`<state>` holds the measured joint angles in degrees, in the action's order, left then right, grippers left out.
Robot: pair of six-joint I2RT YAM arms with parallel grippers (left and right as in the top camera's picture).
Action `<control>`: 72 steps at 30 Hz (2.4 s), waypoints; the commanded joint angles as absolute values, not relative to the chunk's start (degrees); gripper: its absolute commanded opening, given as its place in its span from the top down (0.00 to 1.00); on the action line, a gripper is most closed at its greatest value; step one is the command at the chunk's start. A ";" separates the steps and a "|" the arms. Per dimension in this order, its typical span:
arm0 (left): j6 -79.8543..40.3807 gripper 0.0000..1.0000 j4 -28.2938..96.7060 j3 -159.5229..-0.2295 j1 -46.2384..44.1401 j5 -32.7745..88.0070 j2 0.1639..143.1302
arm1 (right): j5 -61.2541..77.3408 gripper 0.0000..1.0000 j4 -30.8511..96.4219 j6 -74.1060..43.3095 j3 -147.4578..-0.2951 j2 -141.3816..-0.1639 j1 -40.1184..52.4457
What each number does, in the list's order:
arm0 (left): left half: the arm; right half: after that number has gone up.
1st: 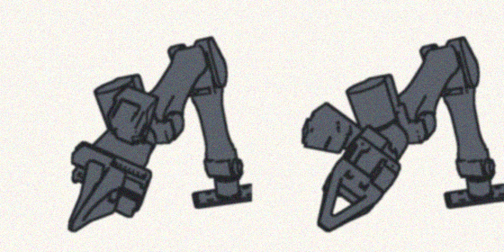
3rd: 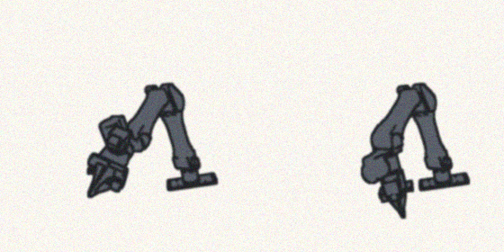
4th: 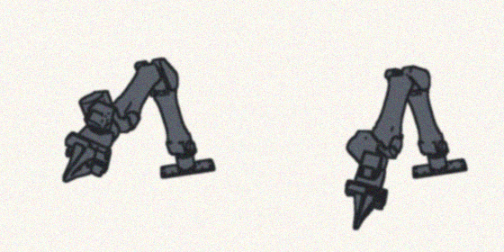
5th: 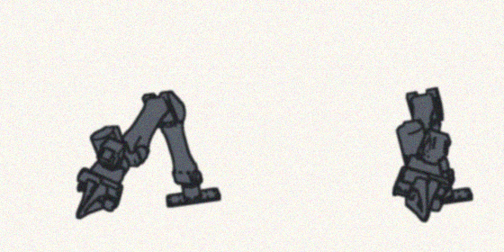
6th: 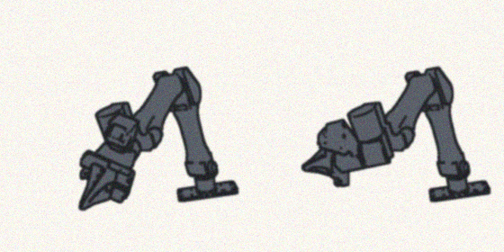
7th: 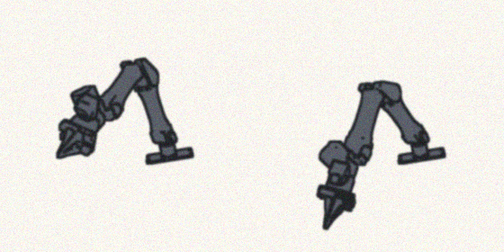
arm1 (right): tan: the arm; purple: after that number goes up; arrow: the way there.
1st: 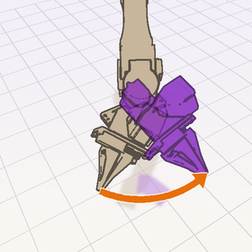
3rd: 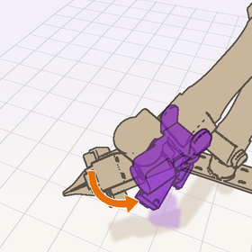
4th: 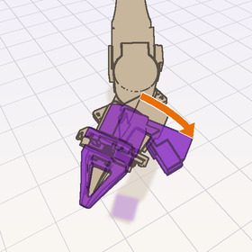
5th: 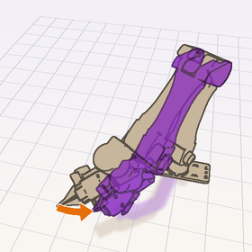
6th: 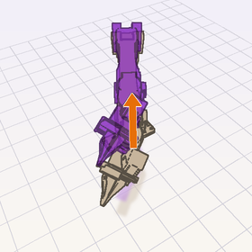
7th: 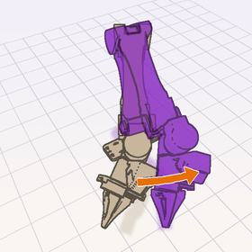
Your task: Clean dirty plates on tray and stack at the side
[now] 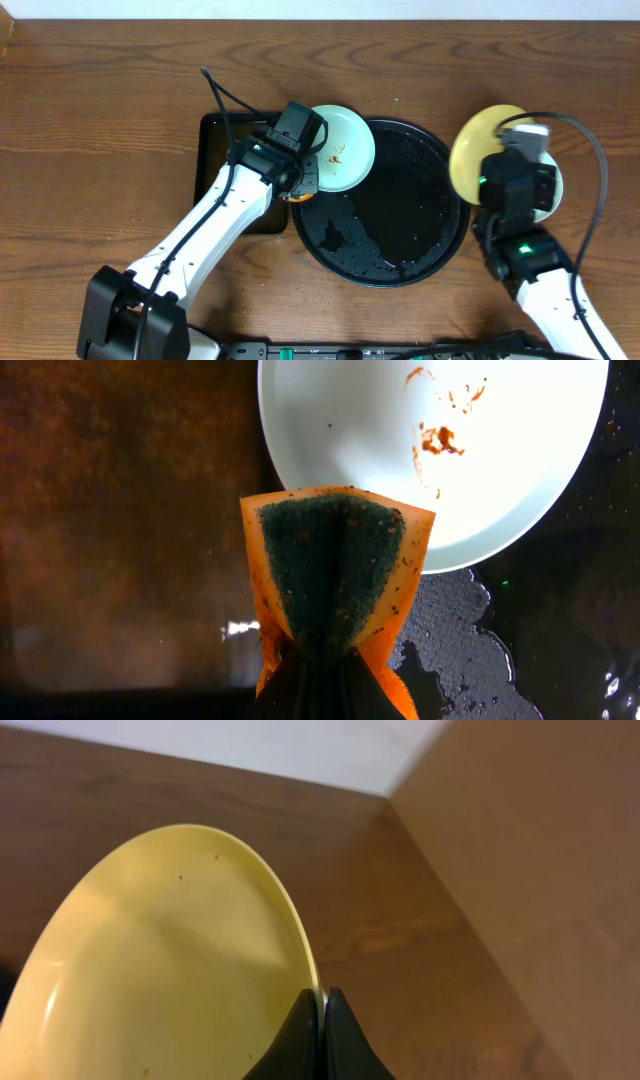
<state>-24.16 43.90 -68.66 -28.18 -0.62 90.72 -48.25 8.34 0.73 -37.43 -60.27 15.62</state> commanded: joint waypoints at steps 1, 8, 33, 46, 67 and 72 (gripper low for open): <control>-23.88 0.91 44.12 -68.58 -28.03 -1.78 89.80 | -45.23 0.99 8.36 -8.73 -37.60 -62.04 7.05; -23.88 0.91 44.12 -68.58 -28.03 -1.78 89.80 | -34.26 0.99 9.04 -17.04 -37.60 -68.88 -6.24; -23.86 0.91 44.12 -68.58 -28.03 -1.78 89.80 | 19.64 0.69 21.87 -10.28 -51.79 -77.30 6.55; -23.88 0.91 44.10 -68.58 -28.05 -1.76 89.80 | 22.96 0.54 5.23 -12.19 -59.42 -102.80 16.86; -23.88 0.91 44.12 -68.58 -28.03 -1.76 89.80 | 20.21 0.99 6.48 -19.68 -59.42 -111.77 18.11; -23.90 0.91 44.03 -68.58 -28.05 -1.63 89.80 | 7.42 0.99 21.67 -19.49 -59.42 -103.18 17.80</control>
